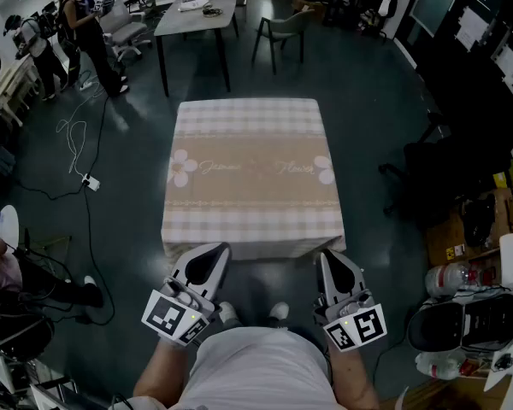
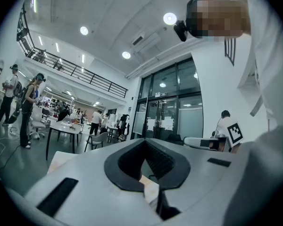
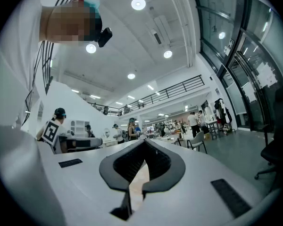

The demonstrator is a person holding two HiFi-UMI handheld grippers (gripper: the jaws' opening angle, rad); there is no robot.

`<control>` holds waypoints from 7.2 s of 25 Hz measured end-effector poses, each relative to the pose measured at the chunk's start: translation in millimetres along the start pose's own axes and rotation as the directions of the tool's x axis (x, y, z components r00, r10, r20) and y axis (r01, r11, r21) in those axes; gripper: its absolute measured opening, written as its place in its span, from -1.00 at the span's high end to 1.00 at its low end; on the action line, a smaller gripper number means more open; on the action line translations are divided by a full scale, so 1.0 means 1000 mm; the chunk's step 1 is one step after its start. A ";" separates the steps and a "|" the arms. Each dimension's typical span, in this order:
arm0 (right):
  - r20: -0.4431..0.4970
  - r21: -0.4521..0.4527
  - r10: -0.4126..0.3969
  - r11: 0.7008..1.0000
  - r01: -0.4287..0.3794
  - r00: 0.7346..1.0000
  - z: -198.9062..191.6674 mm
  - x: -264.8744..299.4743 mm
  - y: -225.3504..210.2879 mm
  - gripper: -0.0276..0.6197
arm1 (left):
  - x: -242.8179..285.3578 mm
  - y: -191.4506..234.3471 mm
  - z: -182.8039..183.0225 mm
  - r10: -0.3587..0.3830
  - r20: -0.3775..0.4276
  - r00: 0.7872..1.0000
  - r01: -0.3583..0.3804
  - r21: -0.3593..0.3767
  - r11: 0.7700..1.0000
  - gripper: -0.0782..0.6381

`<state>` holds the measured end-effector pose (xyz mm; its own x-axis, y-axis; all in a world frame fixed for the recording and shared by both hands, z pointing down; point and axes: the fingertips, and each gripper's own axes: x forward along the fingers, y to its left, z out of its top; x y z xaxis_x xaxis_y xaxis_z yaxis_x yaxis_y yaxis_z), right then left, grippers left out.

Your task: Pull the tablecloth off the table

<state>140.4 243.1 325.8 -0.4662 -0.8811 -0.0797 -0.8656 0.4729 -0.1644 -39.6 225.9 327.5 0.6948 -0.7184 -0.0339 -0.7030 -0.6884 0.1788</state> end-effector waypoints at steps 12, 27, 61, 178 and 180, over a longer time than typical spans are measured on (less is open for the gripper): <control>0.010 0.080 0.039 0.996 -0.040 0.999 0.007 -0.034 -0.058 0.83 | 0.040 -0.042 -0.019 0.056 -0.042 0.998 -0.057 -0.015 0.998 0.75; 0.035 0.164 -0.012 0.986 0.006 0.999 0.006 -0.050 -0.128 0.83 | 0.083 -0.056 -0.041 0.095 -0.110 0.989 -0.104 -0.079 0.991 0.75; -0.456 -0.047 -0.239 0.969 0.244 0.857 -0.145 0.248 -0.240 0.32 | 0.118 0.289 -0.069 0.107 -0.280 0.954 -0.164 -0.190 0.968 0.75; -0.631 0.540 0.701 0.704 -0.462 0.331 -0.361 0.269 0.017 0.29 | 0.099 0.189 -0.141 0.362 -0.529 0.768 -0.487 -0.114 0.866 0.75; -0.621 0.540 0.681 0.731 -0.418 0.389 -0.351 0.272 -0.007 0.29 | 0.099 0.190 -0.148 0.350 -0.540 0.766 -0.479 -0.114 0.871 0.75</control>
<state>-44.8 3.1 650.5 -0.8839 -0.0160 0.4675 -0.3395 0.7094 -0.6176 -82.2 38.6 504.1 0.3676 -0.7368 0.5674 -0.9273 -0.2441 0.2839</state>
